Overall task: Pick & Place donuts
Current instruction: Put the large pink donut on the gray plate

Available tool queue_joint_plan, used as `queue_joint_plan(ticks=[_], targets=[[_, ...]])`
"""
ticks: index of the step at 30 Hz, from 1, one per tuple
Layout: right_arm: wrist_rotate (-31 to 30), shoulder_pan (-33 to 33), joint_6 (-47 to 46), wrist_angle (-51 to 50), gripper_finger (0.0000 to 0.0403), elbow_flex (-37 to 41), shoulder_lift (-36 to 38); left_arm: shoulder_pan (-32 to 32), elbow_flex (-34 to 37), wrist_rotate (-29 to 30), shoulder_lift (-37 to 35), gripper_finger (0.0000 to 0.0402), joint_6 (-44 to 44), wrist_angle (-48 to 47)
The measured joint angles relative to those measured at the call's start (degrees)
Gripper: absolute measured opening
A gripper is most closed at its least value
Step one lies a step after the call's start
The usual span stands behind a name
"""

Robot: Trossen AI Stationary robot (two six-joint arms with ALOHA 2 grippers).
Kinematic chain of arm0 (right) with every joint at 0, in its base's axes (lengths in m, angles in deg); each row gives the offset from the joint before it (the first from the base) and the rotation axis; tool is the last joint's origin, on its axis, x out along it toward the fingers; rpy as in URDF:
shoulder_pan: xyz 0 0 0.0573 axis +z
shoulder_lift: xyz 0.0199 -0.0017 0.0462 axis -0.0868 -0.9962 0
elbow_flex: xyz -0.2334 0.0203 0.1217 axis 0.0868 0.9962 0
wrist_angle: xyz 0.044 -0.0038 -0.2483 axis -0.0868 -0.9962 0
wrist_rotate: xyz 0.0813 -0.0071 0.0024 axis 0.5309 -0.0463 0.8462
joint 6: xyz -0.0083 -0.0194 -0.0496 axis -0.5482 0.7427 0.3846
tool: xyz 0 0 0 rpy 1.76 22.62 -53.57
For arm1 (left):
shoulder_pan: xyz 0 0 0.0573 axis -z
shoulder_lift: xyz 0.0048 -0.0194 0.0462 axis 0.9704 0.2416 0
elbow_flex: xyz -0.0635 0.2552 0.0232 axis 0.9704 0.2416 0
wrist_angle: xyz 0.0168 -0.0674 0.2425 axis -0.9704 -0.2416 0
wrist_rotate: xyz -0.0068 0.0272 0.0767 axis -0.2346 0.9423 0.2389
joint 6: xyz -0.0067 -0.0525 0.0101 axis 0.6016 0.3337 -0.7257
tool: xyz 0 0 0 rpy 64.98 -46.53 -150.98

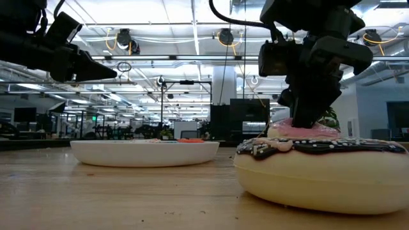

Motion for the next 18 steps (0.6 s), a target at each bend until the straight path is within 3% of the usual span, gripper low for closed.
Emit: queue_joint_plan(ticks=[7,18], targets=[[-0.1,0.0,1.9,0.4,0.0037,0.0,0.0,0.0,0.0,0.0,0.0,0.0049,0.0,0.0],[-0.2,0.0,1.5,-0.2,0.0165,-0.7,0.0,0.0,0.0,0.0,0.0,0.0049,0.0,0.0]])
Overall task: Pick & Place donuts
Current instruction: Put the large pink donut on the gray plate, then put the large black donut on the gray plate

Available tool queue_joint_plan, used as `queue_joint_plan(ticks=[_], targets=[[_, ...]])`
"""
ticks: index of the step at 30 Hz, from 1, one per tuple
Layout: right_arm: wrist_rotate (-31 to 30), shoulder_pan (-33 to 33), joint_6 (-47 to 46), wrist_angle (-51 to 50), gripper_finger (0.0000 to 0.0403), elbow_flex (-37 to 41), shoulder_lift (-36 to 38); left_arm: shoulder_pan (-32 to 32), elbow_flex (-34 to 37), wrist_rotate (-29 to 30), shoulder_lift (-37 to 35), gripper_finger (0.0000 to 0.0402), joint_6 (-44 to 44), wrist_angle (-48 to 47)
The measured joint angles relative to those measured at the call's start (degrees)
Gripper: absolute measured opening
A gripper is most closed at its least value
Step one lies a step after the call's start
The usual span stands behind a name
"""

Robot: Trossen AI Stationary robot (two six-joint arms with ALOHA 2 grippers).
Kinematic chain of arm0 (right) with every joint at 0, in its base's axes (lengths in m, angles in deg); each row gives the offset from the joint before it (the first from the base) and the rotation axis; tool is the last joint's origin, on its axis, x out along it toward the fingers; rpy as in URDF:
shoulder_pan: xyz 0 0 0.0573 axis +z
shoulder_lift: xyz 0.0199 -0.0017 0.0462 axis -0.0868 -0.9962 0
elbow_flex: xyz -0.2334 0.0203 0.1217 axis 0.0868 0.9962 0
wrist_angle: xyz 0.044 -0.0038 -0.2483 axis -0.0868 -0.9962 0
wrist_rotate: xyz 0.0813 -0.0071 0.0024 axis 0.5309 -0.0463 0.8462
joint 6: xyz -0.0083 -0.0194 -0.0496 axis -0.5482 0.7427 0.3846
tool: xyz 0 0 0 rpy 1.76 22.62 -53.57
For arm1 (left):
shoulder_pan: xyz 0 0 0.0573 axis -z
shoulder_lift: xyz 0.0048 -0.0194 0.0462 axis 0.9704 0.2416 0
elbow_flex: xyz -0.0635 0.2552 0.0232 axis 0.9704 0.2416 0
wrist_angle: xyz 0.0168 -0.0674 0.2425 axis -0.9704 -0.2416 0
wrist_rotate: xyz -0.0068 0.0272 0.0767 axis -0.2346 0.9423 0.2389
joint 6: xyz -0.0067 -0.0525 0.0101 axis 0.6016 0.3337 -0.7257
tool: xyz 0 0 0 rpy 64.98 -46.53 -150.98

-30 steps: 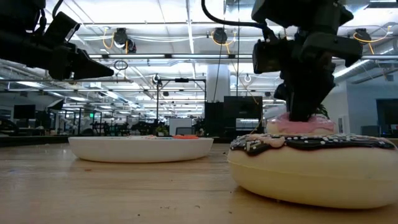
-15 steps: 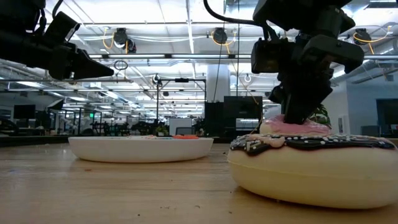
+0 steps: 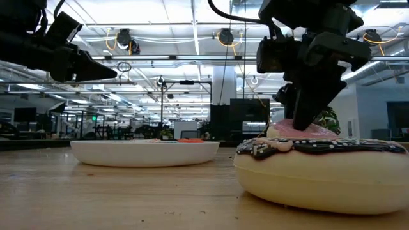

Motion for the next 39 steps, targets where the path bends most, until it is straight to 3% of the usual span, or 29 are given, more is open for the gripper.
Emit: queue_joint_plan(ticks=[7,13,24,32,39], targets=[[-1.6,0.0,0.0,-3.0,0.021,-3.1,0.0,0.0,0.0,0.0,0.0,0.0049,0.0,-0.2],[-2.2,0.0,2.2,-8.6,0.0209,-6.5,0.0,0.0,0.0,0.0,0.0,0.0049,0.0,-0.5],[-12.2,1.5,6.4,-21.2,0.0197,-21.9,0.0,0.0,0.0,0.0,0.0,0.0049,0.0,-0.6],[-16.9,8.4,5.6,-19.8,0.0155,-28.8,0.1,0.0,0.0,0.0,0.0,0.0049,0.3,-0.6],[-16.5,13.4,3.3,-19.8,0.0069,-33.1,-6.8,0.0,0.0,0.0,0.0,0.0049,0.5,-0.5]])
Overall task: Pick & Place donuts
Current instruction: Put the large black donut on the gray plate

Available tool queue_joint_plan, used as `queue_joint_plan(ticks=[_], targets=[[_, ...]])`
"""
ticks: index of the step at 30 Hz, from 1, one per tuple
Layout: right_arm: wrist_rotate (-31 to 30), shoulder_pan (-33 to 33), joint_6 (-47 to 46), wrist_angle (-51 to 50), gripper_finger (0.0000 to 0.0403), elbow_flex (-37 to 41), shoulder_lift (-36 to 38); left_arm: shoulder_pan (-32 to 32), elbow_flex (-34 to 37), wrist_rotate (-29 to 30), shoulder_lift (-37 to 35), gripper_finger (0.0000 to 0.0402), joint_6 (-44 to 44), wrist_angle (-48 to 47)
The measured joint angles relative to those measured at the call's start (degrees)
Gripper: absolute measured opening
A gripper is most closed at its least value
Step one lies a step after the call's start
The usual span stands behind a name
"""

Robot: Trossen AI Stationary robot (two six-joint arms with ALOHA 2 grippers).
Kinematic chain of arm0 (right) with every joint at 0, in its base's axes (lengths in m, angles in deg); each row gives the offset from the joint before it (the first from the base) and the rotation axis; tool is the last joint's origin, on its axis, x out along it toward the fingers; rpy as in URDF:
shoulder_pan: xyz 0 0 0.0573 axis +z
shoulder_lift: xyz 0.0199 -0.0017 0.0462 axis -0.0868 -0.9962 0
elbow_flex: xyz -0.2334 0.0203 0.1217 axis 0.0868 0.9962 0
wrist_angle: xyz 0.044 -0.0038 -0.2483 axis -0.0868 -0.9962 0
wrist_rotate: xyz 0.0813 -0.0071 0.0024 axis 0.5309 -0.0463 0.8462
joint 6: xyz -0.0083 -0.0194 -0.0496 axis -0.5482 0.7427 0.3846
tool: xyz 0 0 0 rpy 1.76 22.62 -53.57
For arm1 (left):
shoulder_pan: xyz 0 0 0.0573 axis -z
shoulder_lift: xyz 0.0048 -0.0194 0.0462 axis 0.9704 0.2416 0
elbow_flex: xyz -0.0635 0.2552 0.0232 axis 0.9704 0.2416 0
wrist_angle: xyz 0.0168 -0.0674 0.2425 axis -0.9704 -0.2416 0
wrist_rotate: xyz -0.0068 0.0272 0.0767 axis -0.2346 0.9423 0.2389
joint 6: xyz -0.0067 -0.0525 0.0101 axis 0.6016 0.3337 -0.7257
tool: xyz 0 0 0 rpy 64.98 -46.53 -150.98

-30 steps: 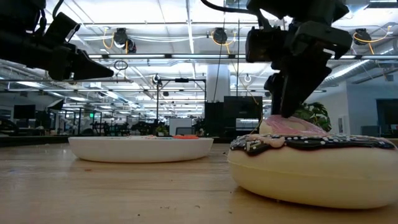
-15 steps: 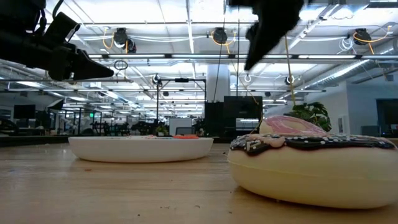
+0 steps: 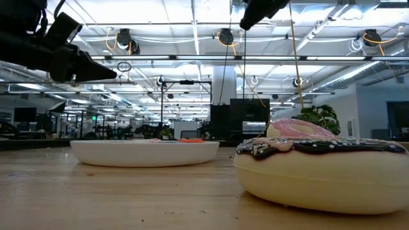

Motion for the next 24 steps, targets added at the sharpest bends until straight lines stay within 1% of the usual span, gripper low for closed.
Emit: queue_joint_plan(ticks=[2,4,6,10,15,17,20,24], targets=[[0.4,1.0,0.1,-1.0,0.004,-2.4,-2.6,0.0,0.0,0.0,0.0,0.0049,0.0,0.1],[2.5,1.6,0.1,-2.8,0.0014,-5.6,-5.7,0.0,0.0,0.0,0.0,0.0049,0.2,0.1],[4.6,2.1,0.1,-5.0,0.0005,-8.8,-9.1,0.0,0.0,0.0,0.0,0.0049,1.0,0.1],[5.7,2.1,0.6,-7.0,0.0012,-13.0,-14.2,0.0,0.0,0.0,0.0,0.0049,1.2,0.1],[8.9,2.1,9.2,-5.6,0.0005,-13.3,-16.8,0.0,0.0,0.0,0.0,0.0049,1.2,0.1],[8.9,2.1,10.7,-4.5,0.0003,-13.3,-17.0,0.0,0.0,-0.1,0.0,0.0049,1.2,0.1],[9.0,1.3,8.8,-1.7,0.0008,-13.3,-17.0,0.0,0.0,-0.1,0.0,0.0049,1.2,0.1],[9.5,-0.7,2.4,-0.6,0.0046,-13.3,-17.0,0.0,0.0,-0.1,0.0,0.0049,1.1,0.1]])
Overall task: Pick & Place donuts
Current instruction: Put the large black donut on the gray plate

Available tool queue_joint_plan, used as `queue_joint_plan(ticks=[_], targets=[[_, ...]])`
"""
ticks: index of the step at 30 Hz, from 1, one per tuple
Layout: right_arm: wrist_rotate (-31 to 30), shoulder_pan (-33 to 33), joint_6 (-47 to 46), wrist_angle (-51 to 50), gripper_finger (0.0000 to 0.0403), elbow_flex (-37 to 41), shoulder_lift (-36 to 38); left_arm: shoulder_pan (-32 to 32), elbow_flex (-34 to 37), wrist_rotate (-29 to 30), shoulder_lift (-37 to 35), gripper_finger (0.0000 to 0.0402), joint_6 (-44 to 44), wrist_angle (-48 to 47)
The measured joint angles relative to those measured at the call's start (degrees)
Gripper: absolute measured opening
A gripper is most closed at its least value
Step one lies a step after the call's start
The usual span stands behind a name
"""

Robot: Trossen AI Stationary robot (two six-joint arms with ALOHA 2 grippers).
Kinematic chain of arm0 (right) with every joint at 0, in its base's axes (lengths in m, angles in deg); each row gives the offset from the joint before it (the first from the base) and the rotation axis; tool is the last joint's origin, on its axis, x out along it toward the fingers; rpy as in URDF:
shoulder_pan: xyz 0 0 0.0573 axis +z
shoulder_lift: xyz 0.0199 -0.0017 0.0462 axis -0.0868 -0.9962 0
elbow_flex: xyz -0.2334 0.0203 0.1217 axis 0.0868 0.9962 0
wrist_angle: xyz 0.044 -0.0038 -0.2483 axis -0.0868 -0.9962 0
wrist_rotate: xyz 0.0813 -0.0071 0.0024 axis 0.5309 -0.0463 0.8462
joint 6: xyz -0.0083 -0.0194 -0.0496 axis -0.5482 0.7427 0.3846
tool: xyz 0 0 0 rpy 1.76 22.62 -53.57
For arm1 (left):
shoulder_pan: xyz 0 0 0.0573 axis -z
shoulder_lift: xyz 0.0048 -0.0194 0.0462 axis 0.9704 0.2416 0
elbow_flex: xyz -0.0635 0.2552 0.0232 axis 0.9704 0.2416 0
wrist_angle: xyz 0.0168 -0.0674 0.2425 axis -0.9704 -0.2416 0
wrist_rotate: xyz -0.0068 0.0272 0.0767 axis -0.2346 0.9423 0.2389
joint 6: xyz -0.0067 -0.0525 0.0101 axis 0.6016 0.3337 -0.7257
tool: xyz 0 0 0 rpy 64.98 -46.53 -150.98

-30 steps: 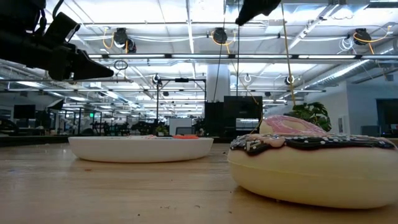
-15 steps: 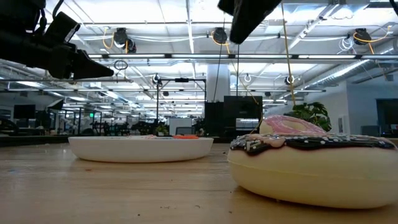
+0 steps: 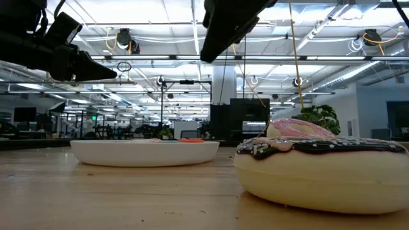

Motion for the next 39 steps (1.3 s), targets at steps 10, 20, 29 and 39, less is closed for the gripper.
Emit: queue_joint_plan(ticks=[10,20,29,39], targets=[[4.4,-0.5,-0.6,5.0,0.0185,5.6,0.0,0.0,0.0,0.0,0.0,0.0049,0.0,0.0],[8.9,0.2,-4.5,10.0,0.0215,12.8,0.0,0.0,0.0,0.0,0.0,0.0049,0.0,0.0],[11.3,1.4,-3.8,10.8,0.0216,15.3,0.0,0.0,0.0,0.0,0.0,0.0049,-0.1,0.0],[8.5,2.1,-3.8,16.6,0.0216,18.4,-1.0,0.0,0.0,0.0,0.0,0.0049,-0.1,0.0]])
